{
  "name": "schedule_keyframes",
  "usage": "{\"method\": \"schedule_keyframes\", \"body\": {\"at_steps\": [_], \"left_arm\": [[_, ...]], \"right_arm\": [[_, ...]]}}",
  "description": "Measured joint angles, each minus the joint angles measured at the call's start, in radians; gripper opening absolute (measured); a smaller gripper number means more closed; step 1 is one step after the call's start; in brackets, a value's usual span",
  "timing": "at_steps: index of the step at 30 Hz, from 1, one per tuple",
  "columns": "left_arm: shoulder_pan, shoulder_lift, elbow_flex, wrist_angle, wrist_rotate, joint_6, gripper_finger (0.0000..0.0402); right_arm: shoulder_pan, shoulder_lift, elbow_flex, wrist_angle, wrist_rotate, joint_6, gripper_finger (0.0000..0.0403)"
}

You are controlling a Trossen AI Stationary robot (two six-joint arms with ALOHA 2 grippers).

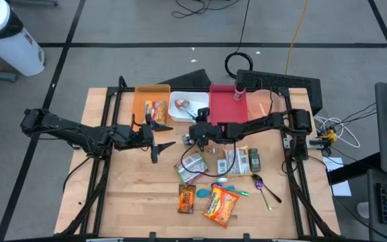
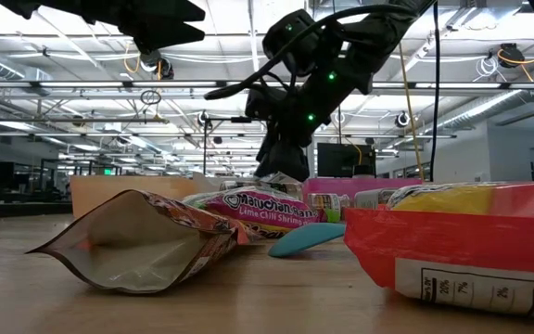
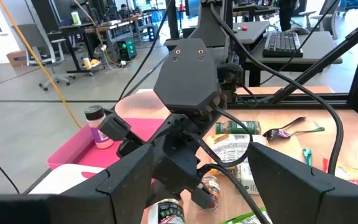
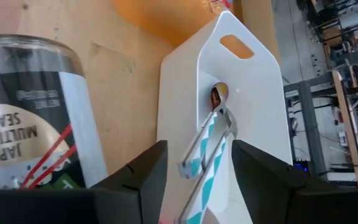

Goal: Pick & Place Food Item
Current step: Put the blue patterned spoon into the white bin, then put the gold seasoning bottle into the red bin

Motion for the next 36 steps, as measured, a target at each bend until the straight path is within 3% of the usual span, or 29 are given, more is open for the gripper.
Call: {"method": "schedule_keyframes", "body": {"at_steps": [20, 28, 36], "left_arm": [[0.001, 0.0, 0.0, -0.008, 0.0, -0.003, 0.0271], [0.001, 0.0, 0.0, -0.029, 0.0, -0.026, 0.0271], [0.001, 0.0, 0.0, -0.074, 0.002, -0.08, 0.0271]], "right_arm": [[0.04, -0.006, 0.0, 0.001, 0.005, 0.009, 0.0221], [0.146, -0.063, -0.002, -0.007, 0.082, -0.012, 0.0222], [0.271, -0.185, -0.001, -0.017, 0.083, -0.019, 0.0223]]}}
